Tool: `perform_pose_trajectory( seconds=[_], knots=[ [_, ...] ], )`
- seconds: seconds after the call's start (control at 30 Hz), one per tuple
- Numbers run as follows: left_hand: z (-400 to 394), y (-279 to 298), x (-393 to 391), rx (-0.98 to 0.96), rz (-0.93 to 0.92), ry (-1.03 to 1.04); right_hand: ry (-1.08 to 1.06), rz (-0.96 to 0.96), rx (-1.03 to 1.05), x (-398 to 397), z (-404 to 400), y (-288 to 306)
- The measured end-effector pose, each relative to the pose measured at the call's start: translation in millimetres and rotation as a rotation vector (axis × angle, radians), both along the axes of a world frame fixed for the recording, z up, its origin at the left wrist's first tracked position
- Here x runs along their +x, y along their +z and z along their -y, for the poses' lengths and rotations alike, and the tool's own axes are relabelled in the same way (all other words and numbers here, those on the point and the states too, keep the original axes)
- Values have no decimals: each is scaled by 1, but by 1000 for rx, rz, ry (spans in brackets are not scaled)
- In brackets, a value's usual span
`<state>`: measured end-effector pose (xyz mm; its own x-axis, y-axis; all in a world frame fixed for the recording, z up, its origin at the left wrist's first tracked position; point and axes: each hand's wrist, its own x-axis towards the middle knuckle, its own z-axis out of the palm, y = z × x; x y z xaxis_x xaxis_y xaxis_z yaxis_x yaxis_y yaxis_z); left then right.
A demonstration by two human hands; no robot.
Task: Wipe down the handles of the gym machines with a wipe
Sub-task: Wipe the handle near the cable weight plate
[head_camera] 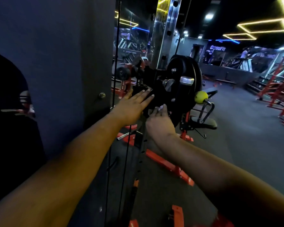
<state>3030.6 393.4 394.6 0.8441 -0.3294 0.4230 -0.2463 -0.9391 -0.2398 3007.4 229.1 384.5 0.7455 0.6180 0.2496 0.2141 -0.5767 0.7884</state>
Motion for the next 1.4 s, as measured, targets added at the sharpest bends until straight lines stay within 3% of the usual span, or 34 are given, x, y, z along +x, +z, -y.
perform_pose_trajectory(
  seconds=[0.13,0.27,0.37,0.47,0.6,0.67,0.87,1.07,1.17,1.27,1.4],
  knots=[
    [-1,-8,4,-30,6,-12,-51,-90,41,-2,-3,-3],
    [-5,-13,8,-54,13,-23,80,-60,-213,-33,36,-12],
    [-6,-14,10,-64,15,-35,112,23,-247,-35,49,-9],
    [-5,-16,13,-70,-7,-28,19,35,-190,-21,22,4],
    [-4,-15,13,-66,-22,-13,-104,-96,94,3,-11,4],
    [-5,-14,12,-63,-22,-12,-119,-100,102,1,-12,6],
    [-3,-15,3,-53,-9,-28,158,62,-297,-26,45,13],
    [5,-17,-4,-74,-29,-49,695,154,-312,11,123,53],
    [19,-22,-7,-89,-51,-64,797,299,-217,22,137,82],
    [40,-25,-11,-182,-105,-117,799,393,37,26,139,98],
    [63,-29,-12,-331,-163,-260,816,281,277,25,130,49]
  ],
)
